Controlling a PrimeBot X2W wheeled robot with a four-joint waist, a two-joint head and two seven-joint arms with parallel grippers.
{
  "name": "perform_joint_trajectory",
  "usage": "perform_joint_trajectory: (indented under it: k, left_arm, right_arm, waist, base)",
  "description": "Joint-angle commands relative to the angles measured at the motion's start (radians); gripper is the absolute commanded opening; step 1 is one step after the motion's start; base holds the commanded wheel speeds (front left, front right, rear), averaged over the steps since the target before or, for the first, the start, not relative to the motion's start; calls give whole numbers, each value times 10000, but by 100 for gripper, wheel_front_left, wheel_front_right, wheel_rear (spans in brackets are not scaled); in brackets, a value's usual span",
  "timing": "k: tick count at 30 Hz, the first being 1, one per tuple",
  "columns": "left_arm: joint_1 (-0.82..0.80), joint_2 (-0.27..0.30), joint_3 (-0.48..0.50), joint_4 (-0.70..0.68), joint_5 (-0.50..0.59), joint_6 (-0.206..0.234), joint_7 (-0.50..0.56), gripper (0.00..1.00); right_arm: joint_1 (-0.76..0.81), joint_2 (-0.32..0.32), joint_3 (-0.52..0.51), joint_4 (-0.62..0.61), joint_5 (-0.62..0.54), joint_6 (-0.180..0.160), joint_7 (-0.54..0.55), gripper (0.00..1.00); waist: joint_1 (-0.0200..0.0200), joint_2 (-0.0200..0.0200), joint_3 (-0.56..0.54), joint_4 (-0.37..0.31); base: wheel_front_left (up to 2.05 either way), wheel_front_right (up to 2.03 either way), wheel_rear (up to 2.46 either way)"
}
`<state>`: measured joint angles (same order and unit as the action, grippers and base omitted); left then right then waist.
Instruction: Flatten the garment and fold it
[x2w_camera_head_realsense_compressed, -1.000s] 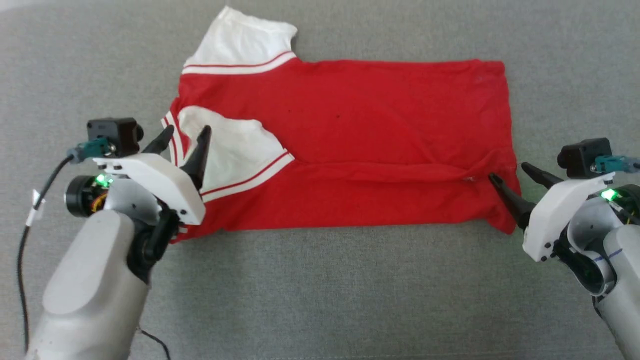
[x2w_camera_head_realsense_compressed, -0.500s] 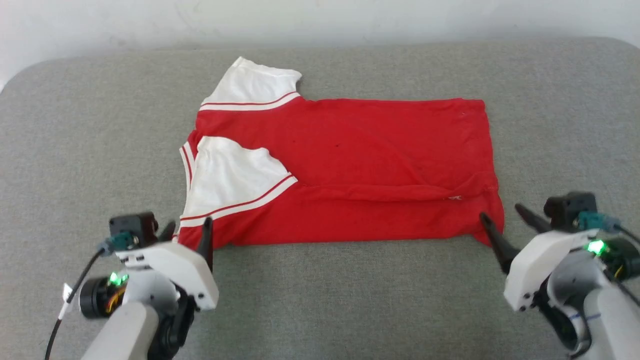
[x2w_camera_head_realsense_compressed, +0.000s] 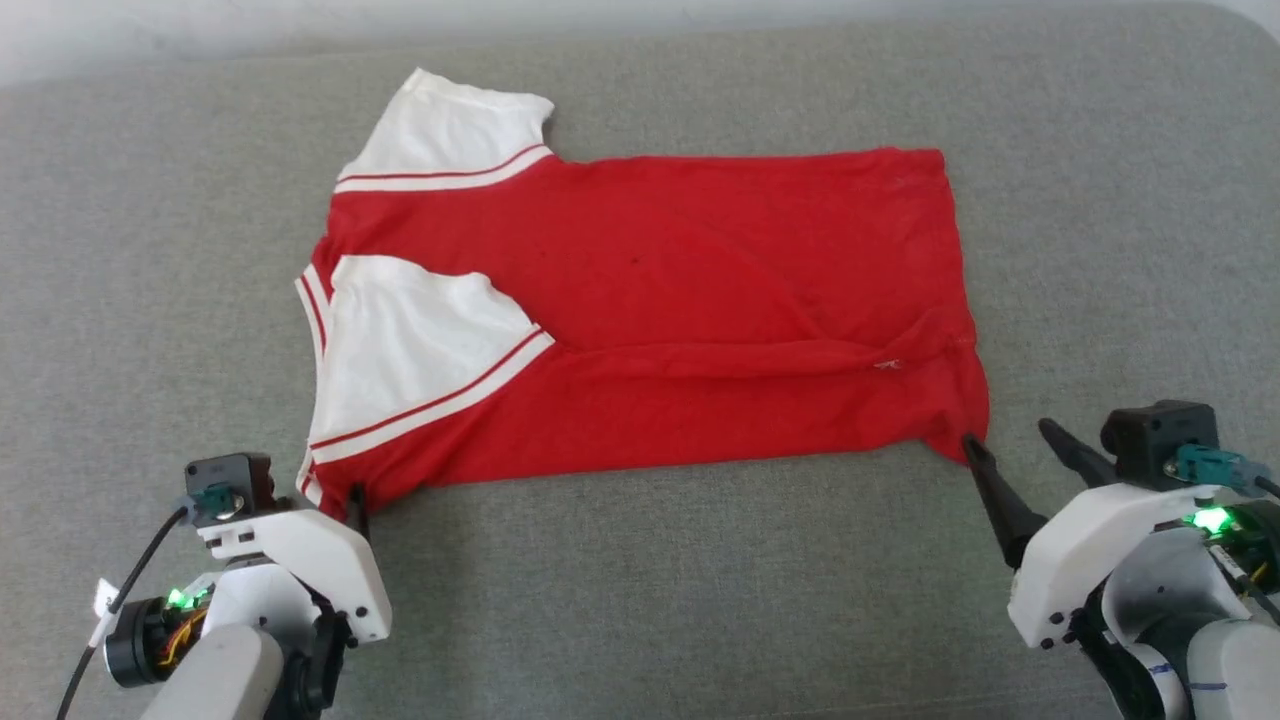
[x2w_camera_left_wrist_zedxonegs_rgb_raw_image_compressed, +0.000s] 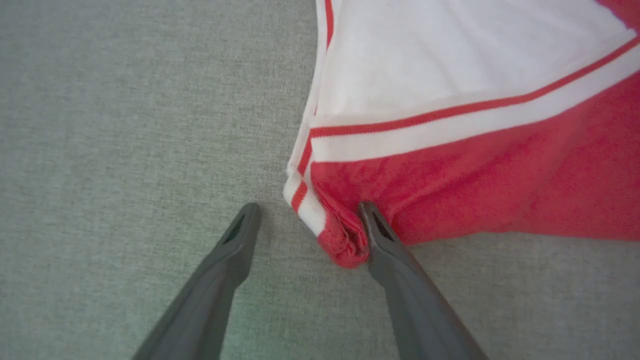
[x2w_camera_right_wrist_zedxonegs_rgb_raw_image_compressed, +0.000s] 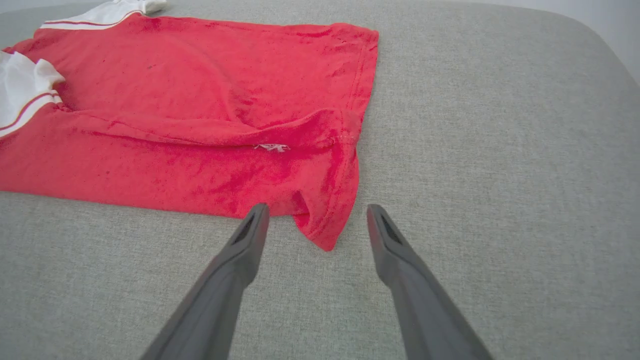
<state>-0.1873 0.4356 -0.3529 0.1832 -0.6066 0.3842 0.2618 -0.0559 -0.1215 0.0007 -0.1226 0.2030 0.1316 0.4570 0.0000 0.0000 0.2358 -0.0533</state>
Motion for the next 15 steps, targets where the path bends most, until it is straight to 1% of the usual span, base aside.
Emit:
perform_joint_trajectory:
  k: [1, 3, 5, 6, 7, 11, 12, 15]
  left_arm:
    - [12, -21, -20, 226, -12, -71, 10, 100]
    - [-22, -76, -38, 422, -52, -87, 12, 100]
    - [-75, -66, -245, 663, -15, -257, 157, 100]
    - [-103, -126, -290, 765, -102, -378, 209, 47]
    - [-133, -167, -323, 864, -156, -481, 210, 0]
    - [-264, -398, -383, 1066, -262, -779, -142, 0]
    - [-264, -398, -383, 1066, -262, -779, -142, 0]
    - [-356, -634, -311, 901, -309, -915, -720, 0]
  right_arm:
    - [75, 38, -95, -124, -211, -9, 15, 100]
    - [101, 2, -149, -162, -373, -9, 16, 100]
    - [125, -4, -210, -197, -416, -9, 14, 100]
    - [134, -13, -234, -219, -436, -9, 33, 100]
    - [137, -31, -251, -249, -456, -9, 62, 100]
    - [48, -142, -419, -240, -543, -9, 253, 100]
    - [48, -142, -419, -240, -543, -9, 253, 100]
    - [-179, -131, -575, -30, -677, -9, 499, 100]
  waist:
    - [0, 0, 273, -174]
    - [0, 0, 359, -194]
    - [0, 0, 441, -176]
    - [0, 0, 464, -166]
    - [0, 0, 475, -158]
    - [0, 0, 304, 23]
    - [0, 0, 304, 23]
    - [0, 0, 71, 249]
  base:
    - [0, 0, 0]
    - [0, 0, 0]
    - [0, 0, 0]
    - [0, 0, 0]
    - [0, 0, 0]
    - [0, 0, 0]
    - [0, 0, 0]
    - [0, 0, 0]
